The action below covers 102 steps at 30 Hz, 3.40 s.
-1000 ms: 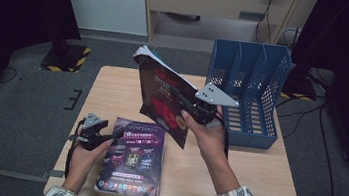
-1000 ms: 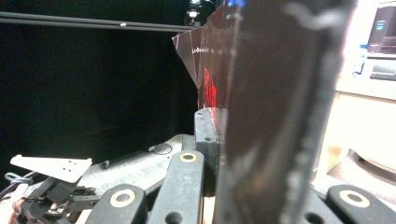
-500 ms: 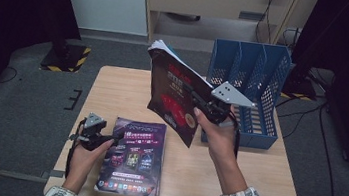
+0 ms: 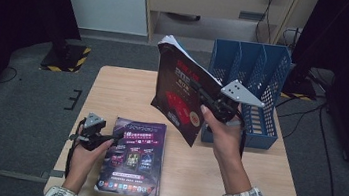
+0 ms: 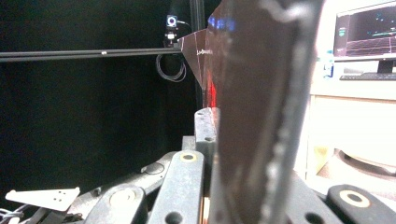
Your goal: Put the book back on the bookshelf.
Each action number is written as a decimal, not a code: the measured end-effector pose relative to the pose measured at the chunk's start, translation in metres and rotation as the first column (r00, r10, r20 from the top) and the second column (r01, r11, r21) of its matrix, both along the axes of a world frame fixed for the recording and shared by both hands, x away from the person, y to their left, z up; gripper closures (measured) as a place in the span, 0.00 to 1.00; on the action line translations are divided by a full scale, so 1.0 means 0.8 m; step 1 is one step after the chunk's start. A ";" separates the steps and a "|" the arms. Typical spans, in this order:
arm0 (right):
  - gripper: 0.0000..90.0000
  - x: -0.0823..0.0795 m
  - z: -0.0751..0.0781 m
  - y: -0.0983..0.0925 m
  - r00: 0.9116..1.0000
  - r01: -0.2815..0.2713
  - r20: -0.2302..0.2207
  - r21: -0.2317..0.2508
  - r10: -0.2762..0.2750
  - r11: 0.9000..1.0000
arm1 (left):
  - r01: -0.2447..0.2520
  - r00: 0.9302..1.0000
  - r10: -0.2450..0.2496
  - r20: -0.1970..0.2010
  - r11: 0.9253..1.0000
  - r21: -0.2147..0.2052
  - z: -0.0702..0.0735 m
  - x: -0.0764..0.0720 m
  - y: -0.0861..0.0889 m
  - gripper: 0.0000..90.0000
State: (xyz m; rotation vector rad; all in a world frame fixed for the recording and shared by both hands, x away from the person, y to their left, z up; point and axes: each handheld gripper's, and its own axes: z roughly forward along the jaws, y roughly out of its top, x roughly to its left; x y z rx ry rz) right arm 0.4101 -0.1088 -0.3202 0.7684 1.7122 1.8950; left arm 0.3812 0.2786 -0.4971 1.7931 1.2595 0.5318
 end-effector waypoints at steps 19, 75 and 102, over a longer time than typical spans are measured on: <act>0.97 -0.003 0.014 -0.023 0.998 0.055 -0.009 0.049 -0.055 0.997 | -0.004 1.000 0.004 0.005 1.000 0.002 0.001 0.000 0.000 0.11; 0.97 0.004 0.029 -0.102 0.955 0.294 -0.046 0.051 -0.291 0.955 | 0.001 1.000 -0.001 0.015 1.000 0.025 0.002 -0.001 -0.001 0.12; 0.97 0.003 0.032 -0.129 0.931 0.362 -0.051 -0.004 -0.362 0.932 | 0.003 1.000 -0.004 0.014 0.999 0.033 0.002 0.000 -0.002 0.12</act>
